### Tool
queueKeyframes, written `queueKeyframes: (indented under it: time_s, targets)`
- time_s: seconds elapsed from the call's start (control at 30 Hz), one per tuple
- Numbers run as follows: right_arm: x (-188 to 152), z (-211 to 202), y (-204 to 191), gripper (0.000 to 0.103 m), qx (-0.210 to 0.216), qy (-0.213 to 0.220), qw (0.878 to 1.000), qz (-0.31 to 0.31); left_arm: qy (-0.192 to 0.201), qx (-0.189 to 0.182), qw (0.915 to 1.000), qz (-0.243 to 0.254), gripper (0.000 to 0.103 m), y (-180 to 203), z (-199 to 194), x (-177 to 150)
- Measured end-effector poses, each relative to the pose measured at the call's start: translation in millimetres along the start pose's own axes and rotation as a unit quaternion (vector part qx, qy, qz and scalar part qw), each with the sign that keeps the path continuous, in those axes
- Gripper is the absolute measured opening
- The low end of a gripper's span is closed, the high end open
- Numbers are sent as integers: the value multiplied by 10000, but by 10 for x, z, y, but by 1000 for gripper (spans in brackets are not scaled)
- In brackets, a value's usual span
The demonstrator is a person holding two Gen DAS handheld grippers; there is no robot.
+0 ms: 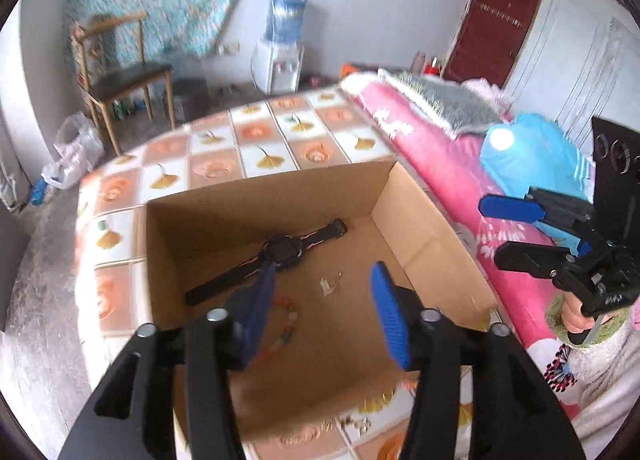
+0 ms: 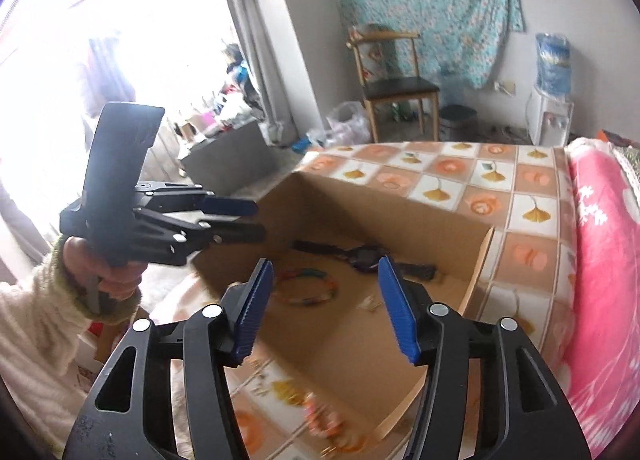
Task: Organize jewelry
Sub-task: 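Withdraw both grippers from the box back toward the pink bracelet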
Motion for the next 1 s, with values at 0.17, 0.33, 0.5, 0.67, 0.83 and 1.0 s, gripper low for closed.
queueKeyframes:
  time_s: [0.17, 0.33, 0.5, 0.67, 0.83, 1.0]
  targets:
    - [-361, -169, -162, 57, 132, 113, 9995, 262, 600, 366, 9975, 33, 64, 29, -527, -515]
    - [-762, -106, -184, 57, 67, -39, 9978, 665, 754, 557, 9954, -188, 67, 60, -598, -1055]
    - [-1177, 75, -234, 57, -124, -312, 9960, 823, 577, 576, 9954, -502, 67, 91, -325, -1536]
    - [-1525, 261, -275, 57, -315, -725, 9918, 1001, 279, 293, 9972, -624, 67, 268, 18, -1866]
    - [-1767, 312, -274, 53, -500, -893, 9878, 1178, 220, 182, 9985, -458, 67, 431, 212, -1943]
    - [-1921, 167, -169, 49, -1055, -900, 9833, 1175, 199, 173, 9989, -377, 67, 482, 300, -1977]
Point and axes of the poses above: each gripper's, at about its wrist camera, not at the fingertips, and z roughly the way its jaws point, y to its right, x to its top, the point moved 7 cm from there along z, roughly the way its jaws point, and after that the axes turned 4 degrees about z, right-handed, at the moved point
